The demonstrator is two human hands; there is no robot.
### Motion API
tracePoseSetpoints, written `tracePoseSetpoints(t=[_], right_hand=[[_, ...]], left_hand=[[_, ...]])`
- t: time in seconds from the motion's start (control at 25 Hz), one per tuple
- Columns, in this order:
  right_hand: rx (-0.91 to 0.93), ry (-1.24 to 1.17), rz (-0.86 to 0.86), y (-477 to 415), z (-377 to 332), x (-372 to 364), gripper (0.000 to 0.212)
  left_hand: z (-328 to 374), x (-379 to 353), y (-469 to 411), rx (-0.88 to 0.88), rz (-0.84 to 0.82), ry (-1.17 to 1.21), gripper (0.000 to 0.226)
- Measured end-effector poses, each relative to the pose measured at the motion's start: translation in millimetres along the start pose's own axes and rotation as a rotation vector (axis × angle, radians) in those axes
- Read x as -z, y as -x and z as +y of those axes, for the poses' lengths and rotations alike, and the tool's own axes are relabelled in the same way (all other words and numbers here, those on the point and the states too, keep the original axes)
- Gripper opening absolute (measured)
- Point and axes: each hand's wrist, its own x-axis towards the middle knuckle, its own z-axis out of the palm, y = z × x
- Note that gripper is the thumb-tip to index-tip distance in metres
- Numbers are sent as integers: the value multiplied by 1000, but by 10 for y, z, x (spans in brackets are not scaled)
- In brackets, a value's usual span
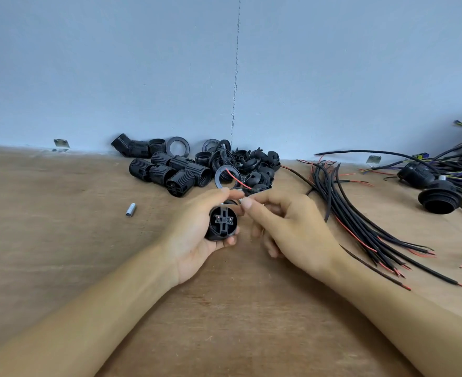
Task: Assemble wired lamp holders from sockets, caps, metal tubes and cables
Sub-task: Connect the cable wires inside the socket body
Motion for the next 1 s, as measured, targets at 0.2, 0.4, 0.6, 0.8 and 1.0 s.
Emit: tracePoseSetpoints(t=[0.2,0.4,0.6,0.8,1.0], right_hand=[[-516,-641,-10,-68,-117,-46,45],[-625,-801,-32,-102,-113,24,25],[-590,-962,-26,-123,-57,55,9],[-434,-872,-100,-123,-12,54,12],[-359,-887,-11,-148,5,52,16]], left_hand=[[-98,8,42,-547,18,-623,26],[-148,-6,36,-615,-50,-723,24],[-132,-8,52,-585,-33,-721,28],[-59,-65,68,-140,-13,-292,32],[39,34,58,30,-94,163,28]])
